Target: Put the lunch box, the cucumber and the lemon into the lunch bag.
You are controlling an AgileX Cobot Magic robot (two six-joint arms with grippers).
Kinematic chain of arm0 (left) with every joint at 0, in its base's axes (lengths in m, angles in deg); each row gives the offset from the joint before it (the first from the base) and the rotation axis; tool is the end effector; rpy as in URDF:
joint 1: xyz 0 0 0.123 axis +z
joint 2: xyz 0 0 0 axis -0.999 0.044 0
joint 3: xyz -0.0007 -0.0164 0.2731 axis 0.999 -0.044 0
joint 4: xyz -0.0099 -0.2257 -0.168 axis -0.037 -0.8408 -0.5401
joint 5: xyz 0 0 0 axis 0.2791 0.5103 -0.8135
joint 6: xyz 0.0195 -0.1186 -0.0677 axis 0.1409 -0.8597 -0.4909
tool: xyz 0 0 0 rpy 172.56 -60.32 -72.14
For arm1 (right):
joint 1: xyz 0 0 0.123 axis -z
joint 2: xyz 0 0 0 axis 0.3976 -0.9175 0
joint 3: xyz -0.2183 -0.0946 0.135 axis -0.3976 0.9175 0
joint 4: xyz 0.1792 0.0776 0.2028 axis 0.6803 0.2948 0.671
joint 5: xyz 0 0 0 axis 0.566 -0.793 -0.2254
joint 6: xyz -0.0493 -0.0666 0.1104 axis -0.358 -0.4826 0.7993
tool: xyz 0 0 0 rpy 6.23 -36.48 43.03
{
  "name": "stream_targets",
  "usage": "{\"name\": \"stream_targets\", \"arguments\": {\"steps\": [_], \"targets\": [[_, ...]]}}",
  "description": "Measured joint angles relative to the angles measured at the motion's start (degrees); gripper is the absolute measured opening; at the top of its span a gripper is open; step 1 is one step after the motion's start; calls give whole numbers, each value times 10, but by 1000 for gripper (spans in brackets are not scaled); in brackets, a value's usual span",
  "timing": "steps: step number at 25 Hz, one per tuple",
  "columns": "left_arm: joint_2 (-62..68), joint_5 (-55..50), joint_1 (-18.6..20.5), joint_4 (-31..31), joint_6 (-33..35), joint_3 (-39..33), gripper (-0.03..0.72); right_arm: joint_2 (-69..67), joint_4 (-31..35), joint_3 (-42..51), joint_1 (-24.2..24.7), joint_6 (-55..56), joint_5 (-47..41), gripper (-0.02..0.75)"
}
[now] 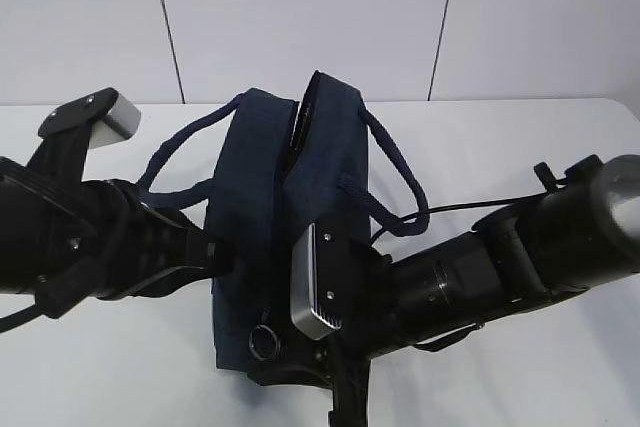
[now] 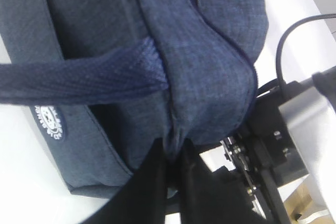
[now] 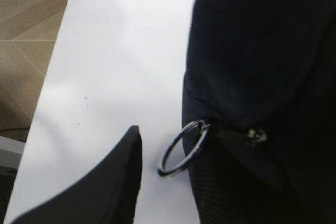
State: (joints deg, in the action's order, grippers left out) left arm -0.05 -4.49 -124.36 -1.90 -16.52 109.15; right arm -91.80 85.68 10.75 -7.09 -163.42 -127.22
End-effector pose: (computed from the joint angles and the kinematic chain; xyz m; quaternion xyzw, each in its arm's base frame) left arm 0.2317 -0.2179 0.1494 0.1200 0.8980 -0.3177 0.2796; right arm 0.2657 0.2686 0.0497 -0.6151 0.6191 0.3186 0.3699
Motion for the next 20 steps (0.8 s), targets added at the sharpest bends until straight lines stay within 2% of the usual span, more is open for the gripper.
{"name": "stream_targets", "arguments": {"steps": [20], "targets": [[0,1,0,0,0,0,7,-1,-1,-27,0,97,27,242]]}}
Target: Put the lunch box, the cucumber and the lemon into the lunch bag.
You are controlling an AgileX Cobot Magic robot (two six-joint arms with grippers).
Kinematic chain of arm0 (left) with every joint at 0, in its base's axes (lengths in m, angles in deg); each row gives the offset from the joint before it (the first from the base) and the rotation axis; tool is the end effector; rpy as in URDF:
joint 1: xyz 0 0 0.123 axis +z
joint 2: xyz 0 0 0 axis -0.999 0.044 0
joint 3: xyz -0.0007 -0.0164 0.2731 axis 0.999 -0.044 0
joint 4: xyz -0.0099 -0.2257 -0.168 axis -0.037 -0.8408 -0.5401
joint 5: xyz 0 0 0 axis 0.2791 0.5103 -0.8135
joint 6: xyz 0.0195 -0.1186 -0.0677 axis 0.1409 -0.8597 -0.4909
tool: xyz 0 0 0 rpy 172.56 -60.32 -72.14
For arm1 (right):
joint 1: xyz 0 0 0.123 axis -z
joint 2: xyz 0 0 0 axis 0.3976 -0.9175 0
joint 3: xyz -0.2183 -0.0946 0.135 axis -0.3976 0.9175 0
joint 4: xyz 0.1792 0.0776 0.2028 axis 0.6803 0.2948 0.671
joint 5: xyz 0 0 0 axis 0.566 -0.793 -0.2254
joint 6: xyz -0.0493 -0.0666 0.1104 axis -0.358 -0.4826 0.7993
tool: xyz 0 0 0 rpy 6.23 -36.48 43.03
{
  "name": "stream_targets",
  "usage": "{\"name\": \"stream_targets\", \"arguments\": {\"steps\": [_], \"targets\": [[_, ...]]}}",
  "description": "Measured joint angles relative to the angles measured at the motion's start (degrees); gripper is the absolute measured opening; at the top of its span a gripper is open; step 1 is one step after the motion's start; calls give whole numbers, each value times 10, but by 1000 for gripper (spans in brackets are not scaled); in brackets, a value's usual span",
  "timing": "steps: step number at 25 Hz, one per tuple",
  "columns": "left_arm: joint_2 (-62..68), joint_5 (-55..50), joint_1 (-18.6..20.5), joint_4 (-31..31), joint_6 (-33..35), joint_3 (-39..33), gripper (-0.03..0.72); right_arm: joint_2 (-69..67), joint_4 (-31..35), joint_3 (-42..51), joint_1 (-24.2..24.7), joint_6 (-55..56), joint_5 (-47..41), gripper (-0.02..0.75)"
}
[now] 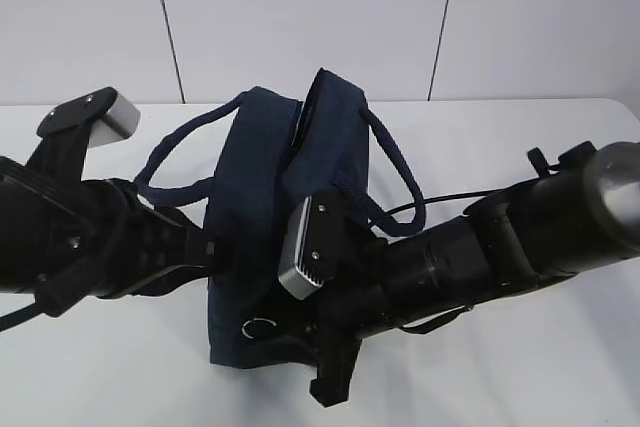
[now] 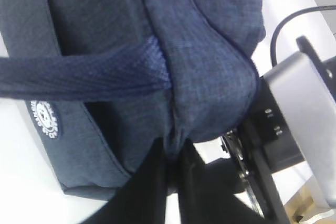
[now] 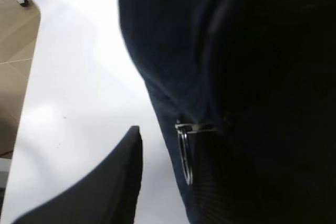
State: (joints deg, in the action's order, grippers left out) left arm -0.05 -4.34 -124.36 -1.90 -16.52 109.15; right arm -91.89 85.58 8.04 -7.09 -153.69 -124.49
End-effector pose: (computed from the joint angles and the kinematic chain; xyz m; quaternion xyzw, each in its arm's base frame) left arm 0.2320 -0.2177 0.1494 0.1195 0.8981 -0.3169 0.2805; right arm 0.2814 0.2726 0.0554 -0.5644 0.6694 0.3249 0.3574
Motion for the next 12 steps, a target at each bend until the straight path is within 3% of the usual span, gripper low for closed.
{"name": "stream_targets", "arguments": {"steps": [12], "targets": [[0,1,0,0,0,0,7,0,-1,-4,0,1,10,241]]}}
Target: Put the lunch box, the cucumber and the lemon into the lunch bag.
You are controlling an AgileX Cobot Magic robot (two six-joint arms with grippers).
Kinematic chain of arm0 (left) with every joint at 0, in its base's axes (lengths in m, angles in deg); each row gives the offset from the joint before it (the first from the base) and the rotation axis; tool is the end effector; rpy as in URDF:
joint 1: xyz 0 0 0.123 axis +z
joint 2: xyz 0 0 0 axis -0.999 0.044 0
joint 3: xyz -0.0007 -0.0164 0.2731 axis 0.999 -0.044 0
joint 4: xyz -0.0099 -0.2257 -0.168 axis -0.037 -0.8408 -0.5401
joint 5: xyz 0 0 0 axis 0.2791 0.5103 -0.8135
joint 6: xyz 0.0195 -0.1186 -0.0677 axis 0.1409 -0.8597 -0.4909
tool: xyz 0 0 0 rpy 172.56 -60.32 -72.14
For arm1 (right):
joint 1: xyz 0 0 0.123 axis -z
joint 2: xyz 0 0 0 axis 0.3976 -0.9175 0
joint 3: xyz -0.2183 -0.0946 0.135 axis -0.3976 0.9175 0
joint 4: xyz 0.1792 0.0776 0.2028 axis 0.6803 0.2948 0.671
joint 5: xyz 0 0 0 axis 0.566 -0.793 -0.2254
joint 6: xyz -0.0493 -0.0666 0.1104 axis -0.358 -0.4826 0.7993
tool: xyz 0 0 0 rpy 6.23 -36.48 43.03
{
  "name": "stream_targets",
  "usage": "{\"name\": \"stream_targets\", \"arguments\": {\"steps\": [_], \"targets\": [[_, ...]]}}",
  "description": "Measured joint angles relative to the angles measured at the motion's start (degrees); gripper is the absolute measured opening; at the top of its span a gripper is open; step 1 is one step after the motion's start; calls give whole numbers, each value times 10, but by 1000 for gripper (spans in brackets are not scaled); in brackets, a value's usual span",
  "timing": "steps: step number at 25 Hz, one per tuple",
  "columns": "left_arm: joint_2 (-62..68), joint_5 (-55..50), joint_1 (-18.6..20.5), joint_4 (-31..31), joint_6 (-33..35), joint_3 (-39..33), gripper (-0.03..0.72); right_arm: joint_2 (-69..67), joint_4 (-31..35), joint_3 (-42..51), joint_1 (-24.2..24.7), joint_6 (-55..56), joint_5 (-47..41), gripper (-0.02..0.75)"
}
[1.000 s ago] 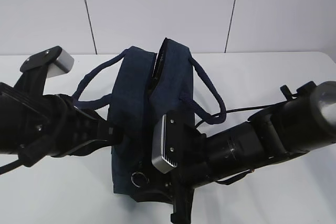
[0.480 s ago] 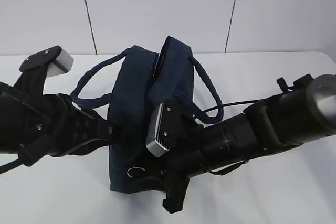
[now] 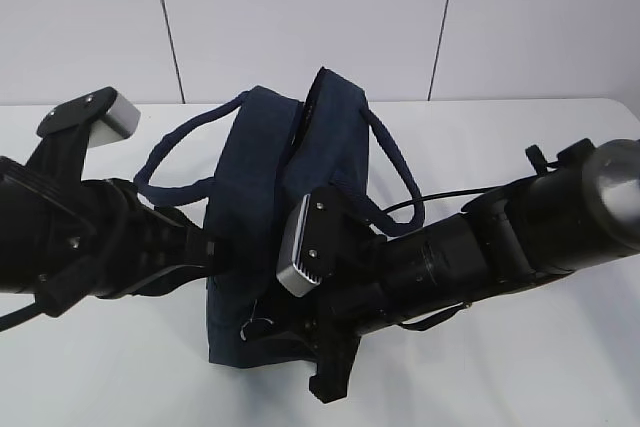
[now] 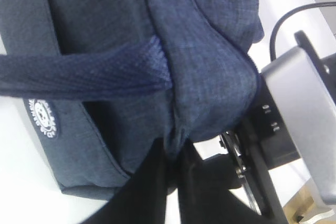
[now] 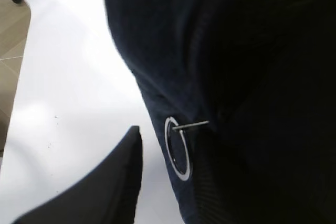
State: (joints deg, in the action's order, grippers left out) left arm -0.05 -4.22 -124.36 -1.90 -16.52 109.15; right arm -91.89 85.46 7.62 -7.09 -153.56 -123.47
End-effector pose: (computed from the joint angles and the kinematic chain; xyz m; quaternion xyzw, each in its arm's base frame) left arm 0.2322 -0.2175 0.1495 0.1191 0.8982 -0.3163 0.2812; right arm 0.2845 0.2724 0.0555 -0.5650 0.6722 0.3169 0.3585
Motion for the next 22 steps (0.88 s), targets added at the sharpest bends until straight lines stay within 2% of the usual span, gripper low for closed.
{"name": "stream_targets", "arguments": {"steps": [22], "targets": [[0,0,0,0,0,0,7,-1,0,-1,0,0,-9,241]]}}
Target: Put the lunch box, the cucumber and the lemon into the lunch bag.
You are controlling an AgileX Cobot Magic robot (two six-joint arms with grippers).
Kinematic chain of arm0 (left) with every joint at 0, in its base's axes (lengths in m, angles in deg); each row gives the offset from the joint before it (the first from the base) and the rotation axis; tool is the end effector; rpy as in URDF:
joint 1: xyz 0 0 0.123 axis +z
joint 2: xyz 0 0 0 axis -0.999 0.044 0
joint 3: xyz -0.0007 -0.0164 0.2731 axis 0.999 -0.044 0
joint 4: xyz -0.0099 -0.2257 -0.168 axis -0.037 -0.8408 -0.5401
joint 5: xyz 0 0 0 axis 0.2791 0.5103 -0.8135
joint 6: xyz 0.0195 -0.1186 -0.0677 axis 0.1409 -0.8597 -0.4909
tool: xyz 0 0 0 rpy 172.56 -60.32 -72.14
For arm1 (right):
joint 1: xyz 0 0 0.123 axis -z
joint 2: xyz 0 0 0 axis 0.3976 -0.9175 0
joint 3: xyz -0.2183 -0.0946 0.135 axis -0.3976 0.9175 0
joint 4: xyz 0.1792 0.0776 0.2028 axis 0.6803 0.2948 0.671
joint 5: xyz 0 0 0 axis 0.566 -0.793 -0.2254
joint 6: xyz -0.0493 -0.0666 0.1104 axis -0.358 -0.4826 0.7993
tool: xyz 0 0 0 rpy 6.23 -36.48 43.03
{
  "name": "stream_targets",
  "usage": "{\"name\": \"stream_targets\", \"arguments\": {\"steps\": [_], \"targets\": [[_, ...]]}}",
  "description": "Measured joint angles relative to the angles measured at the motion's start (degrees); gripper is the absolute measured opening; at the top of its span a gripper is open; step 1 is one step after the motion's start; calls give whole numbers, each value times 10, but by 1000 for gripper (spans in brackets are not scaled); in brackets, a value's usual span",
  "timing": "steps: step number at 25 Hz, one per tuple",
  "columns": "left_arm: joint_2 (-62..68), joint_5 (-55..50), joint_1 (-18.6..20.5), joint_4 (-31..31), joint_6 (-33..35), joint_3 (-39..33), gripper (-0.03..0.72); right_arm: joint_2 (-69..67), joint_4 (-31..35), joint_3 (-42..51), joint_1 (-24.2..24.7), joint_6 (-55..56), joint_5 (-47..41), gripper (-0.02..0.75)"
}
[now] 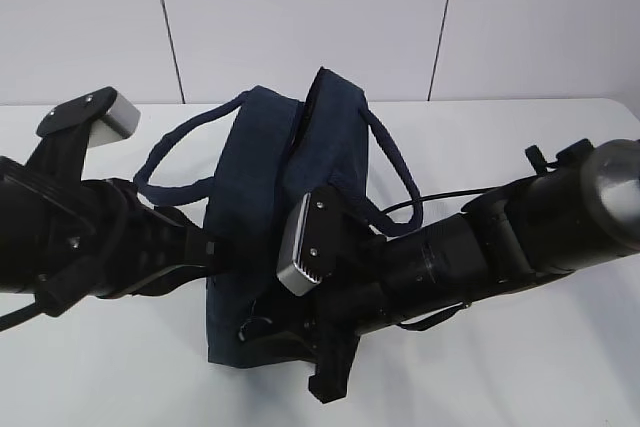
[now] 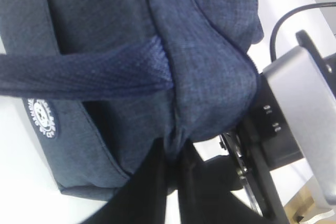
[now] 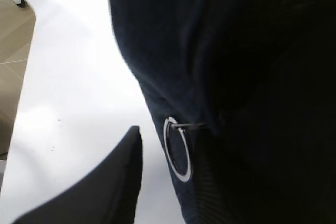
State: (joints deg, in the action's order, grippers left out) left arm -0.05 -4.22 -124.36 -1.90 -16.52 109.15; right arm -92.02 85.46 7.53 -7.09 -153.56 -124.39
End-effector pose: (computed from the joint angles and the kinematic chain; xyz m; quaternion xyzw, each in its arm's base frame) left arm 0.2322 -0.2175 0.1495 0.1191 0.8982 -0.3163 0.2812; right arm 0.2835 0.2737 0.0564 -0.5649 0.6685 0.3239 0.3593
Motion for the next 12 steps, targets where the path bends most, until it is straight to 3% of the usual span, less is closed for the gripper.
{"name": "stream_targets", "arguments": {"steps": [12], "targets": [[0,0,0,0,0,0,7,-4,-1,0,0,15,-4,241]]}}
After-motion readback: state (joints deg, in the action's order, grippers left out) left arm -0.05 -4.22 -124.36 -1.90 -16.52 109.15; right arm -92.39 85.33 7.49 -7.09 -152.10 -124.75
